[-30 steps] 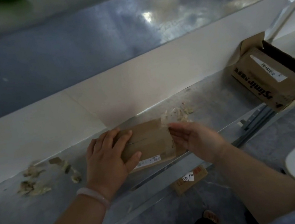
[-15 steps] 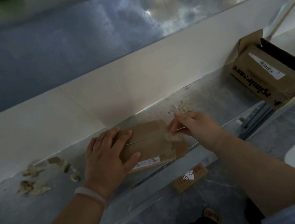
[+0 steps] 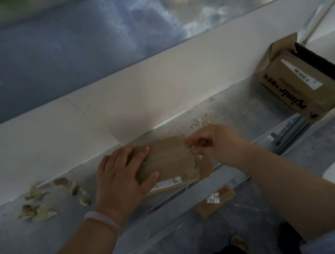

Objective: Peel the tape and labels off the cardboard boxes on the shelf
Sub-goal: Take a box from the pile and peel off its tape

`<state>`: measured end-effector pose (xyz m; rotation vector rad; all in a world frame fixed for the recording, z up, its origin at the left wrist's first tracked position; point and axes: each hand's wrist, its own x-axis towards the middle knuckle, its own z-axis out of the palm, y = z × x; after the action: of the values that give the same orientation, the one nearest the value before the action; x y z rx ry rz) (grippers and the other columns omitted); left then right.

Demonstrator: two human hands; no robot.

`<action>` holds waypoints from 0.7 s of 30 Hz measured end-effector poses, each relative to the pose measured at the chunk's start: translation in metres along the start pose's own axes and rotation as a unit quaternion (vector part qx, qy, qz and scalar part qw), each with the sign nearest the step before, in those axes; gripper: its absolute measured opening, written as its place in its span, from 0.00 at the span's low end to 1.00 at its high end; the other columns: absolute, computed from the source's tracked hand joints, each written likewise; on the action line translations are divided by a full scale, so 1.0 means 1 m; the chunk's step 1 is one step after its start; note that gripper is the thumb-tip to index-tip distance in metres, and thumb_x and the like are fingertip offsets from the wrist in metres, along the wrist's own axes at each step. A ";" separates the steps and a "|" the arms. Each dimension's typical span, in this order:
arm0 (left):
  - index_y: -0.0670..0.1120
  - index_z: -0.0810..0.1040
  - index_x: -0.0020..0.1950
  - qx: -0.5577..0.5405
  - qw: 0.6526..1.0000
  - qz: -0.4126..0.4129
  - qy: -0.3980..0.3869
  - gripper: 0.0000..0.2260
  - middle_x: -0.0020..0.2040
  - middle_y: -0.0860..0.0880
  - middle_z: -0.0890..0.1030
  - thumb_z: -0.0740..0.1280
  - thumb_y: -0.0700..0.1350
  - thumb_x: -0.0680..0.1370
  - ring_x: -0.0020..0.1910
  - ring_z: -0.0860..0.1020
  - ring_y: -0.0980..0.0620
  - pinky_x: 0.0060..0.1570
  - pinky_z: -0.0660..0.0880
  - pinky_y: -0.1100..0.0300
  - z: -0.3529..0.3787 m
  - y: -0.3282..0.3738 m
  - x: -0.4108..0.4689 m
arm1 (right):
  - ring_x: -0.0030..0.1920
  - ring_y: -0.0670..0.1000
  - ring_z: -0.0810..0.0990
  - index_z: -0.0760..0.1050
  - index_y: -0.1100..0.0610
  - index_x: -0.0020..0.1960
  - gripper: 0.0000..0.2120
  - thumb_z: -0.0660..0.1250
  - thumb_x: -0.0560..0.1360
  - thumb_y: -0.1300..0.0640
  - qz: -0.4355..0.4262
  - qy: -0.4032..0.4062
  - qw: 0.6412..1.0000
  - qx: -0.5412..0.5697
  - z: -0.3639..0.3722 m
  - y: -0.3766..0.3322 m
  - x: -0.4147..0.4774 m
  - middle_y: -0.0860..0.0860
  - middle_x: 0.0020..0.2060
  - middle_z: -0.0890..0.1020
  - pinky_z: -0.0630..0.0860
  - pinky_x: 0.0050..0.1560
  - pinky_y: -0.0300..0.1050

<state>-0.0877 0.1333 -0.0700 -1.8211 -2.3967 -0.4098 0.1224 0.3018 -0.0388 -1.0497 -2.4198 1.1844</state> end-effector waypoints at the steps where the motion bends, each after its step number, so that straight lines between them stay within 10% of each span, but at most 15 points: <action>1: 0.55 0.76 0.65 0.001 1.000 -0.001 -0.001 0.28 0.63 0.48 0.76 0.58 0.68 0.72 0.62 0.73 0.45 0.64 0.66 0.45 0.000 0.000 0.000 | 0.41 0.34 0.77 0.83 0.49 0.54 0.12 0.73 0.73 0.61 -0.021 0.001 0.999 -0.034 -0.001 -0.002 0.001 0.37 0.42 0.79 0.70 0.47 0.22; 10: 0.54 0.77 0.65 -0.001 1.000 -0.002 -0.005 0.28 0.63 0.48 0.76 0.58 0.68 0.72 0.61 0.74 0.43 0.64 0.67 0.44 0.000 -0.001 0.000 | 0.44 0.44 0.75 0.78 0.53 0.50 0.05 0.64 0.78 0.60 -0.052 0.052 0.987 -0.143 0.007 0.002 0.017 0.44 0.45 0.75 0.72 0.48 0.38; 16: 0.54 0.77 0.64 -0.004 1.000 0.011 0.005 0.27 0.63 0.48 0.76 0.59 0.68 0.72 0.61 0.74 0.45 0.64 0.66 0.45 0.001 -0.001 -0.001 | 0.38 0.46 0.84 0.74 0.52 0.46 0.07 0.64 0.78 0.63 0.125 0.138 0.971 0.146 0.007 -0.007 0.032 0.50 0.40 0.84 0.83 0.43 0.45; 21: 0.54 0.78 0.64 -0.008 1.000 0.014 0.016 0.27 0.62 0.47 0.77 0.59 0.67 0.72 0.61 0.75 0.44 0.63 0.66 0.45 0.001 -0.001 0.000 | 0.41 0.43 0.83 0.80 0.49 0.48 0.06 0.68 0.76 0.59 0.061 0.166 0.981 0.082 0.007 -0.005 0.029 0.43 0.40 0.84 0.80 0.48 0.39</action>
<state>-0.0885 0.1333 -0.0713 -1.8382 -2.3512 -0.4522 0.0961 0.3164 -0.0420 -1.2471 -1.9950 1.1204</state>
